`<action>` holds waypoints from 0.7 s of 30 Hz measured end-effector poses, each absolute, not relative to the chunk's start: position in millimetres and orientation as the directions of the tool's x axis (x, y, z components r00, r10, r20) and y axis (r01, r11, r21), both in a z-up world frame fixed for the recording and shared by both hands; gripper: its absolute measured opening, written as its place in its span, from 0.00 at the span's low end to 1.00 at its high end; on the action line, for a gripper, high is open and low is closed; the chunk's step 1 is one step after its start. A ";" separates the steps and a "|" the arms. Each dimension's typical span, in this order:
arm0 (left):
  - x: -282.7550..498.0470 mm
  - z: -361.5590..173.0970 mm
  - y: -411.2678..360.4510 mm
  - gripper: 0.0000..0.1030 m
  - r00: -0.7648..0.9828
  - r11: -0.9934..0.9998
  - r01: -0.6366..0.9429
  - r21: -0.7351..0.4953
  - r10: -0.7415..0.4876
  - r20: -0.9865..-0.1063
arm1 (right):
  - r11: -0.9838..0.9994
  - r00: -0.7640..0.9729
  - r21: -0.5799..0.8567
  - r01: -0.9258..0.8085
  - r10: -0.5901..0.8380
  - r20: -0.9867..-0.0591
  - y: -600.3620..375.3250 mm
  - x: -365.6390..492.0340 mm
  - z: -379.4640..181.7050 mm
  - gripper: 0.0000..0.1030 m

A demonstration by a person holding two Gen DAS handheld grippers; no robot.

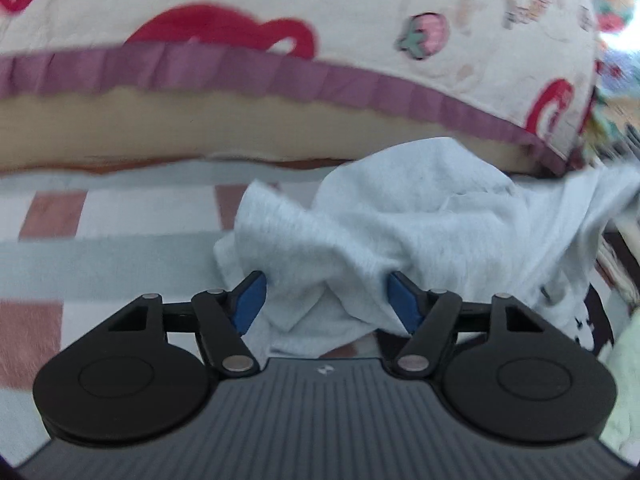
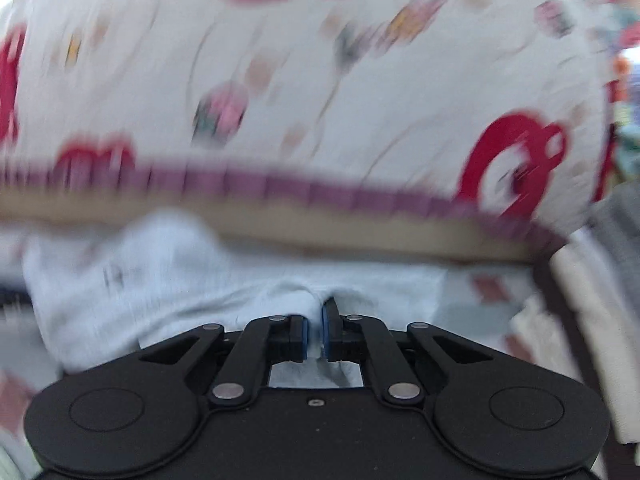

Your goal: Fold clothes

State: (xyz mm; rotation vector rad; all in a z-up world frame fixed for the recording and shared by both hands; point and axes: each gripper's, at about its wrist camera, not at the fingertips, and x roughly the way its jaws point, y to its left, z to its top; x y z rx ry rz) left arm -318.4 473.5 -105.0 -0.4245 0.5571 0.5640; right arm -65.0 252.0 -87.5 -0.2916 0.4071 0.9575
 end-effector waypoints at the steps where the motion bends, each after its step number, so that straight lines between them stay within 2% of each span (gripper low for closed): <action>1: -316.2 -100.2 468.9 0.67 0.711 0.785 -0.586 -0.203 0.378 -0.593 | 0.563 0.539 -0.078 -0.823 0.729 -0.423 242.3 -67.1 -72.6 0.06; 5: -310.7 -85.5 439.8 0.70 0.755 0.854 -0.493 -0.166 0.324 -0.570 | 0.644 0.659 -0.159 -0.748 0.692 -0.296 200.4 -72.5 -22.2 0.05; 8: -303.1 -79.4 414.0 0.75 0.776 0.899 -0.423 -0.111 0.296 -0.557 | 0.690 0.710 -0.185 -0.700 0.644 -0.285 175.3 -68.7 -9.7 0.05; 11: -288.1 -85.9 392.9 0.82 0.777 0.930 -0.362 -0.062 0.265 -0.571 | 0.708 0.749 -0.263 -0.655 0.563 -0.348 165.7 -60.4 -27.9 0.05; 15: -268.3 -110.6 383.6 0.82 0.725 0.949 -0.314 -0.032 0.218 -0.653 | 0.752 0.729 -0.222 -0.621 0.449 -0.517 150.5 -31.7 -77.1 0.06; 19: -264.3 -125.0 393.5 0.82 0.660 0.920 -0.390 -0.043 0.246 -0.710 | 0.791 0.679 -0.150 -0.593 0.391 -0.621 134.2 -14.8 -119.6 0.06; 21: -267.6 -124.9 402.4 0.82 0.641 0.902 -0.428 -0.057 0.259 -0.722 | 0.795 0.663 -0.127 -0.593 0.392 -0.638 129.8 -14.2 -130.4 0.06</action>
